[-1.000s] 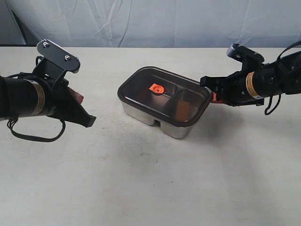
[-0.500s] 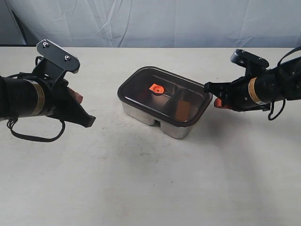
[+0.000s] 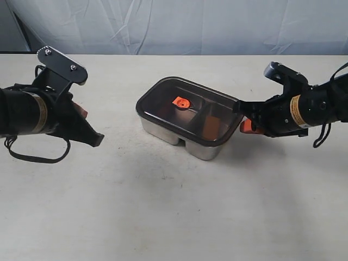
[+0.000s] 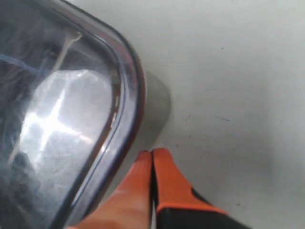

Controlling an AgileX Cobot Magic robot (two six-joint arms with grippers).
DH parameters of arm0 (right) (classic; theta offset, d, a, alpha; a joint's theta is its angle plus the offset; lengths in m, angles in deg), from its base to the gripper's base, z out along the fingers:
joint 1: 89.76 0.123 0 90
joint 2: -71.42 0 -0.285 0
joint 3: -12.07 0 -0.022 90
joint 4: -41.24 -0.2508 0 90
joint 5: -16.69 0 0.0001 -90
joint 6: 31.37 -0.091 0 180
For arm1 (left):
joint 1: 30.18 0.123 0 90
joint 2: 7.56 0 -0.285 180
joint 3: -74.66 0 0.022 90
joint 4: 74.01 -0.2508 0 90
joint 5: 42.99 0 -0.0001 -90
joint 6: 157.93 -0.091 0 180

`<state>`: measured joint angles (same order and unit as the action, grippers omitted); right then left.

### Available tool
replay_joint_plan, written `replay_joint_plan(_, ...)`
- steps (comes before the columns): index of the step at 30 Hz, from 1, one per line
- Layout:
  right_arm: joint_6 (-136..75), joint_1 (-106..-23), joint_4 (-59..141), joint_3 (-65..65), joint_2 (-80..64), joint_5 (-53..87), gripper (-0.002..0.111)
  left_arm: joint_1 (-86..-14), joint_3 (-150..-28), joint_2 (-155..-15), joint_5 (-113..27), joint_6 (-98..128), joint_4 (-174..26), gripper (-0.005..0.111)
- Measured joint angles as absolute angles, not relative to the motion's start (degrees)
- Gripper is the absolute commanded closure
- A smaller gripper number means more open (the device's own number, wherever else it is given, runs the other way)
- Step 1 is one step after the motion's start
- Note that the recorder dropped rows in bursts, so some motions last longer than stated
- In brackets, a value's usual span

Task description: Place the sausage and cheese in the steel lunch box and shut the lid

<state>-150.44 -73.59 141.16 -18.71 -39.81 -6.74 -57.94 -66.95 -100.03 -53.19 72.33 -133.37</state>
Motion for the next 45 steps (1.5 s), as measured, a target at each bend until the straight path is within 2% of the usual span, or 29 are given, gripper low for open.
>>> replay_joint_plan(13, -150.4, -73.6, 141.2, -18.8, -37.7, -10.1, 0.109, -52.7, -66.9, -100.0, -52.0, 72.3, -130.8, 0.107)
replay_joint_plan(22, -150.4, -73.5, 141.2, -18.8, -37.7, -1.8, 0.109, -52.7, -66.9, -100.0, -48.6, 72.3, -130.4, 0.107)
replay_joint_plan(28, -150.4, -73.5, 141.2, -18.8, -36.1, 3.2, 0.109, -50.8, -66.9, -100.7, -35.1, 72.3, -129.3, 0.107)
replay_joint_plan(35, -150.4, -73.5, 141.2, -18.8, -29.8, 1.3, 0.109, -45.4, -70.6, -106.6, -16.4, 77.0, -129.9, 0.107)
replay_joint_plan(40, -150.4, -73.5, 141.2, -17.6, -28.8, -5.0, 0.109, -45.1, -78.1, -113.0, -5.7, 83.4, -134.1, 0.107)
replay_joint_plan(45, -150.4, -73.5, 141.2, -14.6, -29.3, -7.7, 0.109, -45.1, -86.0, -119.8, -2.9, 93.1, -141.4, 0.107)
